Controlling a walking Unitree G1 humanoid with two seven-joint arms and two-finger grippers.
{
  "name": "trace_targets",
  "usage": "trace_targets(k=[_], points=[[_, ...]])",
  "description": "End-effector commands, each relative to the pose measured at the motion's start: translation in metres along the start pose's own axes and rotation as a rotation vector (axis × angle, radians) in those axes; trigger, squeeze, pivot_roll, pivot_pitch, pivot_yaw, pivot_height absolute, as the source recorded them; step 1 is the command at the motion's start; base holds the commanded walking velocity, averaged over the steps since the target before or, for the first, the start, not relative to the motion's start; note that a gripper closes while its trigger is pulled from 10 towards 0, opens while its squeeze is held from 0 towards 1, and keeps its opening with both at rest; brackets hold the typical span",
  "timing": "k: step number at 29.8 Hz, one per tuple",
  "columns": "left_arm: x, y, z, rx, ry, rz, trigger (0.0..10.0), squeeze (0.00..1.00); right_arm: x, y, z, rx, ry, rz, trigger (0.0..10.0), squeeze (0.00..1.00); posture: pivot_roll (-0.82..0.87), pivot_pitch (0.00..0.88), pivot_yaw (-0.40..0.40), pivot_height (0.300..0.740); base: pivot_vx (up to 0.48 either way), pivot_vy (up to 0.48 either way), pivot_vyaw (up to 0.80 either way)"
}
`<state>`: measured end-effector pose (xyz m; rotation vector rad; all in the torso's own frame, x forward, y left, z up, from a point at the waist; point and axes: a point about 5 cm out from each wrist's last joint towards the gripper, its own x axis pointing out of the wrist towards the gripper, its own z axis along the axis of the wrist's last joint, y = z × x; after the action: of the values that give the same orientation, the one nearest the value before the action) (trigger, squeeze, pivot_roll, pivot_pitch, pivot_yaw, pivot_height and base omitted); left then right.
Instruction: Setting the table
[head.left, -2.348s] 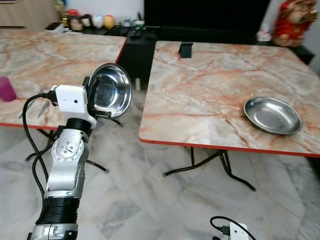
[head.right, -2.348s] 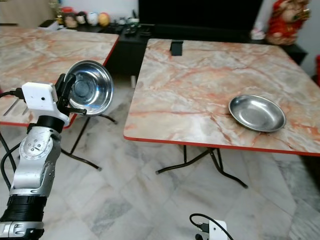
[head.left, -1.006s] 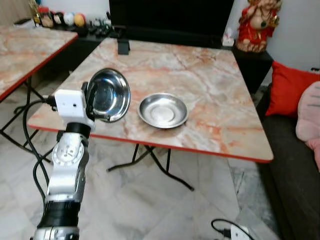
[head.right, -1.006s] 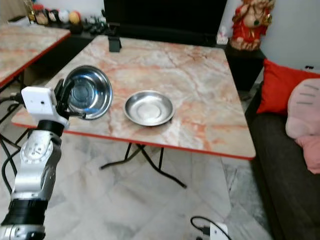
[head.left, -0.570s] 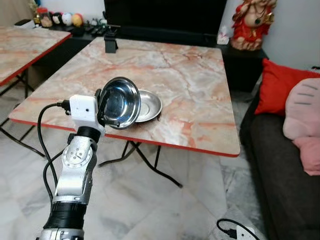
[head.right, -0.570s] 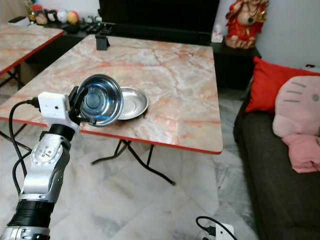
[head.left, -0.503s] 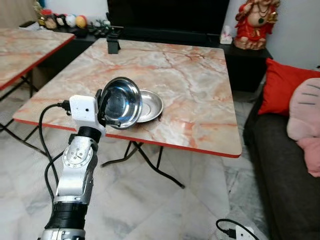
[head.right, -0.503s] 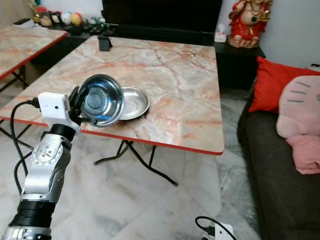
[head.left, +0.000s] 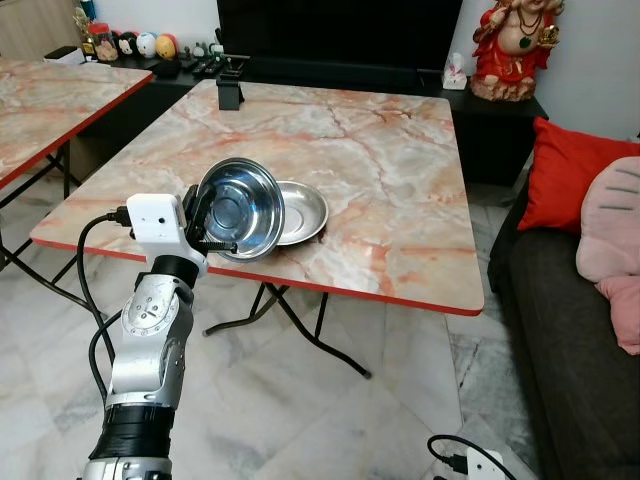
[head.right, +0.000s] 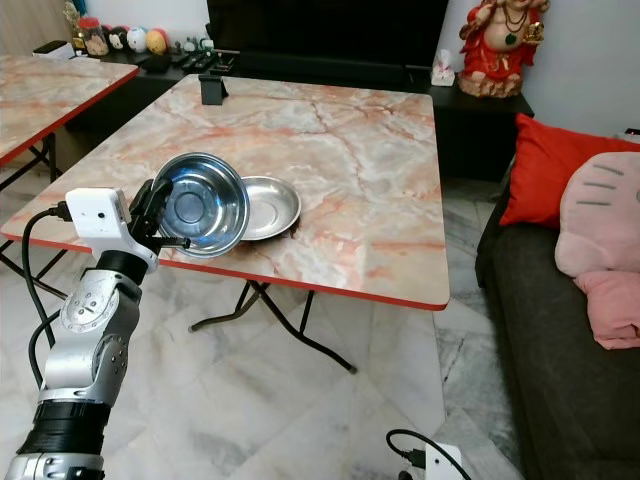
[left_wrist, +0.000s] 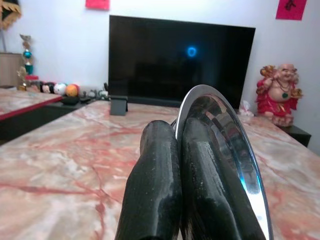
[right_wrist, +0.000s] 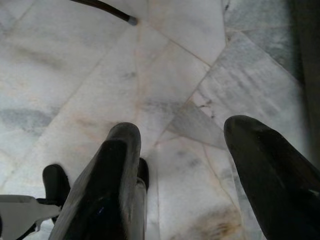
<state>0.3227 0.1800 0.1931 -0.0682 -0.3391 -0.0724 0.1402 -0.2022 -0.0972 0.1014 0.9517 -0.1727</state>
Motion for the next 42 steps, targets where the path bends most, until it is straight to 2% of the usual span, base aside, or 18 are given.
trace_targets(k=[1, 8, 23, 42], points=[[0.004, 0.0, 0.009, -0.006, -0.025, -0.005, 10.0, 0.0, 0.0, 0.0, 0.0, -0.004, 0.013, 0.001, 10.0, 0.0, 0.05, 0.0, -0.035, 0.74, 0.285, 0.0, -0.67], [0.005, 0.001, 0.011, -0.014, -0.032, -0.002, 10.0, 0.0, 0.001, -0.001, 0.0, -0.033, 0.022, -0.009, 10.0, 0.0, 0.05, 0.0, -0.034, 0.74, 0.288, 0.0, -0.17], [0.008, -0.001, 0.017, -0.026, -0.051, -0.02, 10.0, 0.0, 0.001, 0.0, 0.002, -0.021, 0.015, -0.006, 10.0, 0.0, 0.05, 0.0, -0.033, 0.74, 0.287, 0.0, 0.0], [0.011, -0.003, 0.019, -0.046, -0.052, -0.023, 10.0, 0.0, 0.001, 0.001, 0.002, -0.019, 0.016, -0.002, 10.0, 0.0, 0.05, 0.0, -0.033, 0.74, 0.025, 0.0, 0.0]])
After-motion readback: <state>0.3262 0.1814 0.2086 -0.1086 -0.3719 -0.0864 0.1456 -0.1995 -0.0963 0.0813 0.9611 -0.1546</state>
